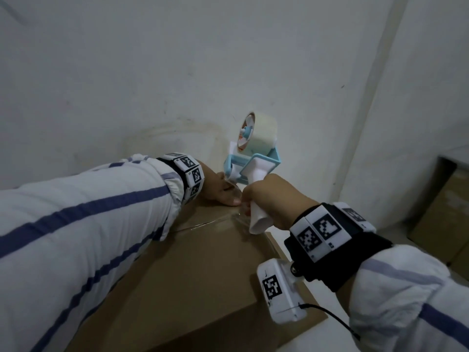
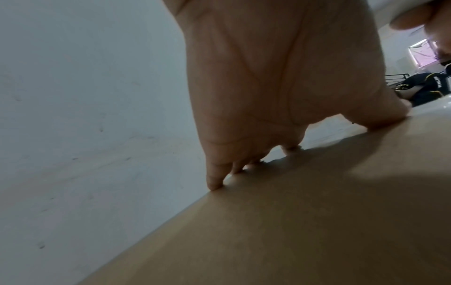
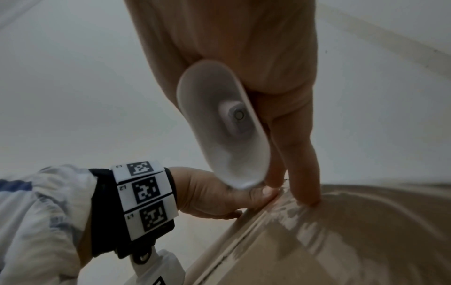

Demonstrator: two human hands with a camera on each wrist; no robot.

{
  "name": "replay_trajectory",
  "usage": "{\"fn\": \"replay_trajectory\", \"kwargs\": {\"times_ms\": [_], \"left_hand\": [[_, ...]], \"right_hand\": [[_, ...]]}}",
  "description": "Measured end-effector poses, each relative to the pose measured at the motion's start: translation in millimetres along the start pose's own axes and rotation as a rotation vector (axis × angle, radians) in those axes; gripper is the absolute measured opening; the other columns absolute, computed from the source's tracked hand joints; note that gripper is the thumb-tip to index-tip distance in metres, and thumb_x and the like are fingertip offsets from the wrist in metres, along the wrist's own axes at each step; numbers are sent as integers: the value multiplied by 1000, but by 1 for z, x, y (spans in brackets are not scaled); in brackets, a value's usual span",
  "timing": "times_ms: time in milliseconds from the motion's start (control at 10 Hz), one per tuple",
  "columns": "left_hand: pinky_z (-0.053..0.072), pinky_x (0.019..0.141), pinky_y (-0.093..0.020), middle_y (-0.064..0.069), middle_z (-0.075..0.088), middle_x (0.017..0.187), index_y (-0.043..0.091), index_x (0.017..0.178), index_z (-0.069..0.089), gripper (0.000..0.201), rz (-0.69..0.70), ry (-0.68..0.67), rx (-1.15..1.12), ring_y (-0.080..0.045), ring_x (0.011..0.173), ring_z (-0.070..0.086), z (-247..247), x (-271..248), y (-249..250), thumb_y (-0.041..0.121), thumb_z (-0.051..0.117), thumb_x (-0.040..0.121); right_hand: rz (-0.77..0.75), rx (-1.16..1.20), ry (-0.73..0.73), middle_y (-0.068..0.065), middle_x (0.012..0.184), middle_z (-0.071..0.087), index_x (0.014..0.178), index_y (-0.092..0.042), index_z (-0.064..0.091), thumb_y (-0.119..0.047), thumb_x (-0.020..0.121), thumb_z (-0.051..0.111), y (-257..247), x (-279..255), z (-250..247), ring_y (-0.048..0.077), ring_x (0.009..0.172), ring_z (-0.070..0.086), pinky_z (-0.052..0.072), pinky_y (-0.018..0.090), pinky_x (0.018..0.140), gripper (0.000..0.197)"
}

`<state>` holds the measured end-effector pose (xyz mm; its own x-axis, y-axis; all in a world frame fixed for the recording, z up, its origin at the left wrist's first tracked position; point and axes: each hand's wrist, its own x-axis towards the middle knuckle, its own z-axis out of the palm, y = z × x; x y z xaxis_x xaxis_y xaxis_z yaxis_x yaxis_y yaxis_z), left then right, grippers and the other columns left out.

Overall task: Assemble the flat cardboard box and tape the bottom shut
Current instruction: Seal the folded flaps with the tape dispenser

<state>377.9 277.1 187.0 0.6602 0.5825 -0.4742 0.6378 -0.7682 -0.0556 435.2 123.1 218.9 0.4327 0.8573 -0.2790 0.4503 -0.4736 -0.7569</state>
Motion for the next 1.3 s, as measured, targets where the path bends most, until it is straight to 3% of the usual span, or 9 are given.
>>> {"fn": "replay_trajectory", "kwargs": {"times_ms": [100, 200, 300, 400, 600, 700, 900, 1100, 1300], "left_hand": [[8, 118, -35, -5, 16, 157, 25, 149, 21, 66, 54, 38, -85, -26, 145, 12, 6, 1, -2, 51, 45, 93], [20, 107, -20, -7, 34, 150, 11, 145, 32, 55, 47, 61, -168, -24, 137, 30, 3, -9, 1, 35, 46, 97], [29, 109, -29, -9, 48, 141, 9, 137, 46, 50, 10, -2, -272, -24, 129, 44, 0, -21, -5, 33, 53, 94], [36, 103, -31, -5, 60, 118, 8, 118, 62, 32, -62, 126, -473, -19, 107, 52, 6, -39, -19, 21, 60, 88], [51, 67, -29, -8, 58, 80, 9, 88, 59, 9, -99, 258, -1237, -18, 68, 56, 28, -102, -35, 1, 55, 88], [52, 56, -24, -7, 54, 75, 9, 89, 58, 14, -150, 332, -1418, -14, 61, 52, 42, -134, -44, 0, 47, 91], [57, 59, -27, -8, 49, 74, 2, 93, 54, 30, -131, 345, -1723, -18, 67, 51, 65, -198, -67, -7, 28, 80], [56, 59, -27, -9, 47, 74, 1, 104, 49, 26, -76, 490, -1869, -19, 66, 49, 84, -238, -105, 6, 35, 82], [55, 65, -33, -16, 58, 81, -4, 95, 55, 31, -179, 536, -1992, -24, 73, 56, 103, -253, -154, 16, 36, 84]], "right_hand": [[-60, 14, 7, 11, 94, 54, 95, -7, 65, -16, 74, 72, 1, 0, 4, 28, 94, 57, 47, 29, 80, 23], [-9, 400, 122, 14, 95, 59, 76, -10, 55, -8, 76, 64, 8, 13, 13, 28, 88, 60, 55, 44, 91, 9], [-57, 346, 96, 16, 98, 61, 77, -10, 57, -9, 73, 64, 5, 8, 15, 27, 90, 61, 54, 49, 93, 7], [-116, 283, 59, 21, 107, 65, 103, 0, 60, -11, 77, 62, 1, -3, 15, 36, 101, 65, 54, 53, 89, 28], [-276, 308, 0, 23, 103, 67, 84, -8, 54, -9, 75, 64, -20, -37, 30, 37, 98, 67, 53, 53, 90, 14], [-318, 283, -64, 14, 83, 68, 74, -13, 50, -10, 75, 65, -25, -57, 43, 34, 92, 70, 55, 53, 88, 15], [-404, 233, -139, 17, 94, 67, 86, -12, 52, -13, 73, 63, -37, -90, 79, 35, 92, 69, 58, 51, 82, 17], [-437, 225, -189, 18, 103, 63, 92, -14, 48, -13, 72, 64, -65, -103, 115, 34, 94, 67, 60, 47, 74, 26], [-410, 167, -189, 16, 107, 60, 105, -13, 43, -11, 78, 64, -94, -100, 162, 32, 92, 67, 51, 27, 48, 34]]}}
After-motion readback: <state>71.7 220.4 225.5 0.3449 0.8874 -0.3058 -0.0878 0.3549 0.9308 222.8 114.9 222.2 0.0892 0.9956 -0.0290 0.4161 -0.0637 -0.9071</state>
